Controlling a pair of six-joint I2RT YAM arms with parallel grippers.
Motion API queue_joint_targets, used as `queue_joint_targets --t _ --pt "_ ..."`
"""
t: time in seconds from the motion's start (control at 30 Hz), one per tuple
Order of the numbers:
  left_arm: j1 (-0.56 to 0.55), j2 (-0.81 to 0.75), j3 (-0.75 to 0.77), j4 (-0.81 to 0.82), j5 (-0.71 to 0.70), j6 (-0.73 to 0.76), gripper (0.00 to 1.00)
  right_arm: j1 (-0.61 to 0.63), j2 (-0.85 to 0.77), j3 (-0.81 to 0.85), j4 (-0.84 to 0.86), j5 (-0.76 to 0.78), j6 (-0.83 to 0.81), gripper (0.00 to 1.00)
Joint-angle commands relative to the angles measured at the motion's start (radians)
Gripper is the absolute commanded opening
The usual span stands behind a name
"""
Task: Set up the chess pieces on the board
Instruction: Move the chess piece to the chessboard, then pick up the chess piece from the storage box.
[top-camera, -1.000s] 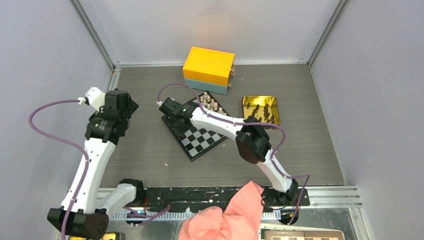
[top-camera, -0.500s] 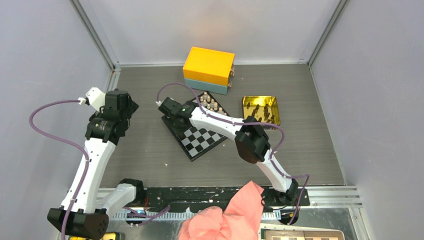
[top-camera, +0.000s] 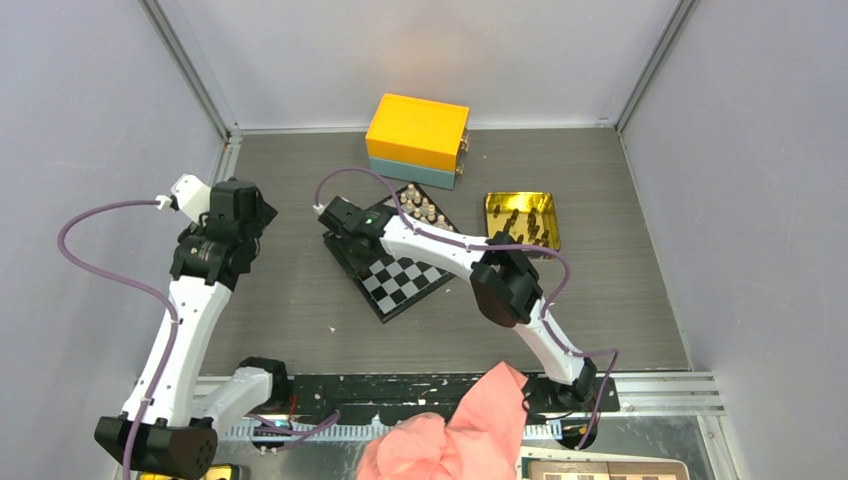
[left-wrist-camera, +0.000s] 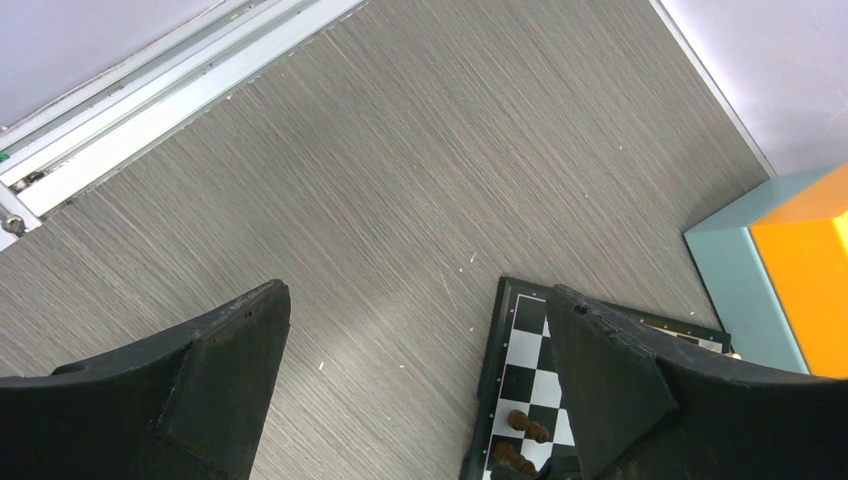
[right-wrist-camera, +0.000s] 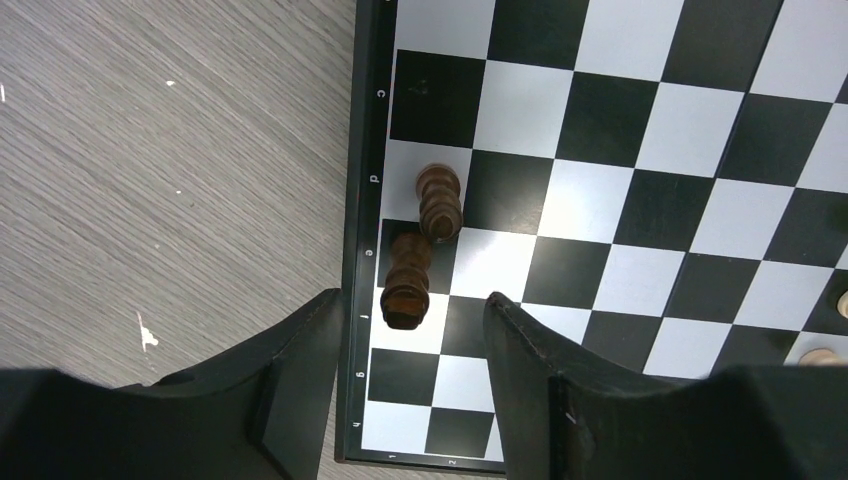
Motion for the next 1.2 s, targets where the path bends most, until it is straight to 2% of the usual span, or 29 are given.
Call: queue_joint_targets --t 0.0,0.13,0.37,0.57,0.67,0.83,1.03,1.17 --pt "0.005 -0.047 0.008 0.007 -0.057 -0.007 1.00 0.002 -0.119 0.003 0.032 0.013 -0.012 0.60" --pt "0.008 -0.063 0.012 -0.008 -0.063 -0.010 1.00 0.000 -0.164 -0.001 0.039 0.028 0.000 0.60" --pt "0.009 0.002 0.130 -0.055 -0.097 0.031 1.00 -0.023 -0.277 -0.032 0.071 0.092 0.019 0.63" --pt "0.009 0.090 0.213 -0.066 -0.084 0.034 1.00 -0.116 -0.394 -0.143 0.141 0.176 0.061 0.63" --pt "0.009 0.096 0.200 -0.040 -0.083 0.049 1.00 -0.183 -0.430 -0.180 0.145 0.230 0.077 0.64" --pt "0.010 0.076 0.097 0.082 -0.086 0.116 1.00 -0.307 -0.497 -0.259 0.188 0.269 0.105 0.64" --pt "0.029 0.054 -0.029 0.362 -0.038 0.427 1.00 -0.384 -0.509 -0.260 0.217 0.288 0.095 0.64" --pt "0.039 0.057 -0.116 0.486 -0.009 0.511 1.00 -0.450 -0.514 -0.262 0.239 0.287 0.075 0.64"
